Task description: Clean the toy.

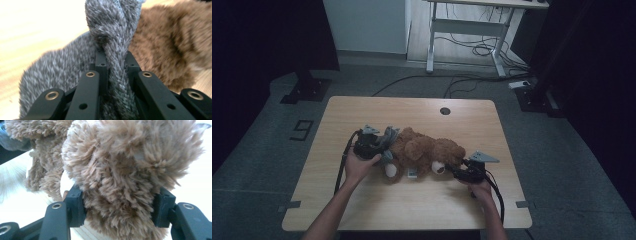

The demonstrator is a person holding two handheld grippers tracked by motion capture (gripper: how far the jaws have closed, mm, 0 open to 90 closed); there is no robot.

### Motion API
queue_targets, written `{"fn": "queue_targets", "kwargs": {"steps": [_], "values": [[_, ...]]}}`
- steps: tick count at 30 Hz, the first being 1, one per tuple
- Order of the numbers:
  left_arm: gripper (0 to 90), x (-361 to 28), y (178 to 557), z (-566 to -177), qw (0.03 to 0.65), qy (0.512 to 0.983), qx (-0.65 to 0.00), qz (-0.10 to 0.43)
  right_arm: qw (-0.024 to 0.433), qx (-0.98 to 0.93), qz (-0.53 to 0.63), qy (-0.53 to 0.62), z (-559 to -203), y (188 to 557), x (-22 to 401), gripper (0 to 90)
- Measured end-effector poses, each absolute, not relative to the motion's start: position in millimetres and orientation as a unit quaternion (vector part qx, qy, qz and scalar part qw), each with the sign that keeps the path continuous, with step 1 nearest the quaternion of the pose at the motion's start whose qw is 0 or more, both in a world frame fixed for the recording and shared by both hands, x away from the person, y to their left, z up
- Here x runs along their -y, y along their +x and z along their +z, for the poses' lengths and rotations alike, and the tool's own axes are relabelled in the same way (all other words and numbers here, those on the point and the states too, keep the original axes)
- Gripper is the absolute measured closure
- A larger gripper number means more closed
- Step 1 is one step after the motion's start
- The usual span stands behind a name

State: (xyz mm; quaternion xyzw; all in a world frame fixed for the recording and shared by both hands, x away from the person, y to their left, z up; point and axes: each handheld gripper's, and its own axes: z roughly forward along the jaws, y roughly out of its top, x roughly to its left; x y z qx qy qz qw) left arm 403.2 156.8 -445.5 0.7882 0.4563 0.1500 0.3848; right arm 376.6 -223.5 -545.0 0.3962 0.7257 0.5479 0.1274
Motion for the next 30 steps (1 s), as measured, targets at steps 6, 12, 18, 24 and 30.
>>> {"fn": "queue_targets", "kwargs": {"steps": [6,12,18,24,30], "values": [[78.1,-120.6,422.1,-413.3,0.4,0.794,-0.431,0.153,0.129,-0.73,0.545,0.392,-544.5,375.4,223.3,41.0],[78.1,-80.0,441.2,-428.3,0.361,0.825,-0.42,0.111,0.13,-0.733,0.543,0.387,-544.2,374.8,224.0,40.5],[79.0,-84.6,431.6,-442.4,0.372,0.822,-0.418,0.107,0.126,-0.734,0.54,0.392,-541.7,372.7,223.2,32.5],[79.1,-90.5,414.5,-446.1,0.383,0.823,-0.404,0.114,0.096,-0.729,0.538,0.413,-522.2,366.1,233.6,18.4],[79.1,-93.7,391.5,-449.6,0.395,0.826,-0.385,0.12,0.114,-0.702,0.568,0.415,-486.3,358.1,243.5,13.2]]}}
